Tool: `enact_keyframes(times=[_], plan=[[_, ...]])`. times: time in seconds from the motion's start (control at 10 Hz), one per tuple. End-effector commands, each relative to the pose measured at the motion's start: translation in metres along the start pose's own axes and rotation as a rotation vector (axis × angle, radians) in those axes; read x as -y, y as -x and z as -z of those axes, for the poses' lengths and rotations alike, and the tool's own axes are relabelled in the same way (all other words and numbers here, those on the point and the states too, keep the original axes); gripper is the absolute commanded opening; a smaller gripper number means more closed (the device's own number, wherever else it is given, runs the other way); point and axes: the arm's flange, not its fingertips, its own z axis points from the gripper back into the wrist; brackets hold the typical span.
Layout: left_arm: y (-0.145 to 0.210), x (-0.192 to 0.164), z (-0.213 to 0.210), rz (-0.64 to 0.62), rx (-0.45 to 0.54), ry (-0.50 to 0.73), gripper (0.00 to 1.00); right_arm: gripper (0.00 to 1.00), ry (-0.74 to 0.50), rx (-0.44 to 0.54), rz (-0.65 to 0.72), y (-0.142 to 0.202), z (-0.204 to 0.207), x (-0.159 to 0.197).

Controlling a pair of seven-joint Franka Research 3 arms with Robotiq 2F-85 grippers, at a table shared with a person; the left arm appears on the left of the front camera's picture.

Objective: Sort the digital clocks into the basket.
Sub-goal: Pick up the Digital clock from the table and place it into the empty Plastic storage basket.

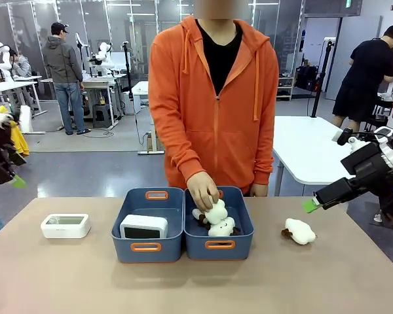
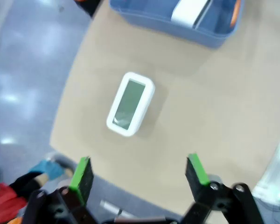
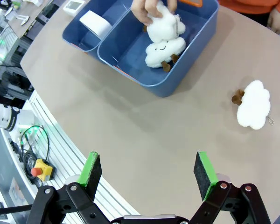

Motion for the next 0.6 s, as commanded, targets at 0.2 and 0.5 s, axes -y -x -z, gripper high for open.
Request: enact_keyframes(times=[0.2, 0.5], plan=[[-0.018, -0.056, 0.074, 0.087, -0.171, 0.114, 1.00, 1.00, 0.015, -0.008, 0.000, 0.001, 0.000, -0.001], [-0.014, -0.060, 0.129, 0.147, -0.194, 0.160, 1.00, 1.00, 0.015, -0.008, 0.000, 0.001, 0.000, -0.001]])
